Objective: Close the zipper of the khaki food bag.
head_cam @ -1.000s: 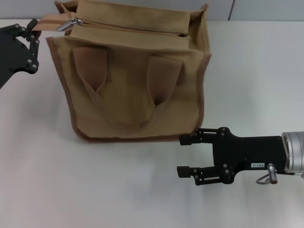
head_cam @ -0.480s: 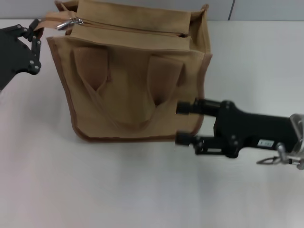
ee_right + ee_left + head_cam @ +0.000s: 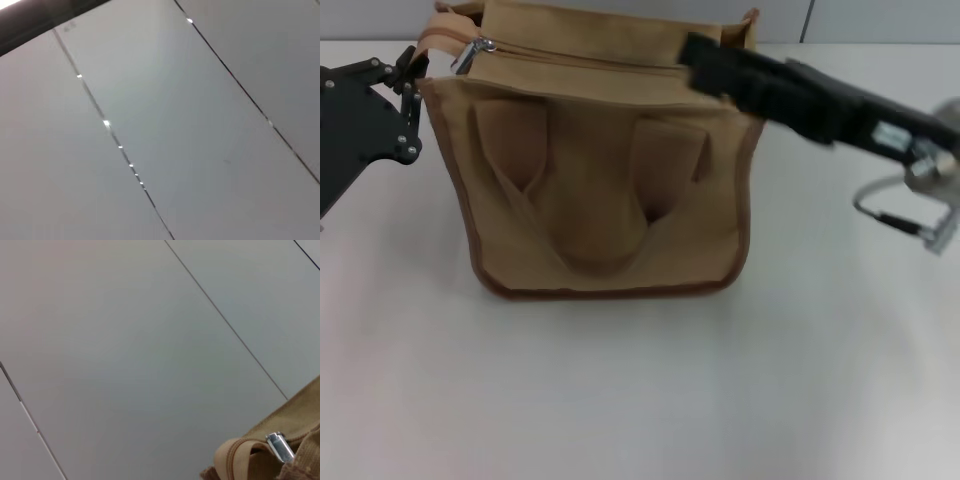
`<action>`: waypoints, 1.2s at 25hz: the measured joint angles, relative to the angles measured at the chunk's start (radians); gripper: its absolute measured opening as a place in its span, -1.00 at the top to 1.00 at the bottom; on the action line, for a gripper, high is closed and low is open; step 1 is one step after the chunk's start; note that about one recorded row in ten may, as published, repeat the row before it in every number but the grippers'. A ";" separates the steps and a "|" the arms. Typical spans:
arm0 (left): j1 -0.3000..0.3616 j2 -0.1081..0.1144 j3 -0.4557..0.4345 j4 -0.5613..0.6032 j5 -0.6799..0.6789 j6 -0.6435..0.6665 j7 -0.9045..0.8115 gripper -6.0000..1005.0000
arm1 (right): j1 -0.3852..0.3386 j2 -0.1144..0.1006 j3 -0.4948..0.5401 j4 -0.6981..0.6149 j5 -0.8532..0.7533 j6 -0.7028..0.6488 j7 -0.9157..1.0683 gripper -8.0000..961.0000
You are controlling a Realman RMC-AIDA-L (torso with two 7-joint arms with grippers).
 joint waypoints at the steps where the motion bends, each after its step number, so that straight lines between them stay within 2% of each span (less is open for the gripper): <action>1: 0.000 0.000 0.000 0.000 0.000 0.000 0.000 0.95 | 0.050 -0.001 -0.005 -0.003 0.000 0.048 0.095 -0.62; 2: 0.000 0.000 0.000 0.000 0.000 0.000 0.000 0.95 | 0.050 -0.001 -0.005 -0.003 0.000 0.048 0.095 -0.62; 6: 0.001 0.001 0.000 -0.001 -0.001 0.006 -0.001 0.95 | 0.144 -0.003 -0.024 -0.017 -0.010 0.189 0.309 -0.62; 9: 0.002 0.001 0.000 -0.001 -0.002 0.009 -0.001 0.95 | 0.160 -0.003 -0.045 -0.042 -0.010 0.234 0.390 -0.62; 11: 0.003 0.001 -0.001 -0.001 -0.003 0.013 -0.002 0.95 | 0.188 -0.005 -0.113 -0.102 -0.011 0.296 0.527 -0.62; 14: 0.004 0.001 -0.001 -0.001 -0.003 0.016 -0.003 0.94 | 0.221 -0.011 -0.176 -0.132 -0.011 0.334 0.620 -0.62; 17: 0.003 0.001 -0.001 -0.001 -0.003 0.026 -0.004 0.94 | 0.267 -0.027 -0.247 -0.132 -0.015 0.383 0.719 -0.62; 24: 0.004 0.001 -0.001 -0.002 -0.009 0.031 -0.004 0.94 | 0.307 -0.031 -0.270 -0.128 -0.068 0.457 0.812 -0.62; 30: 0.000 0.000 -0.001 -0.004 -0.011 0.042 -0.004 0.94 | 0.340 -0.020 -0.273 -0.120 -0.090 0.502 0.839 -0.62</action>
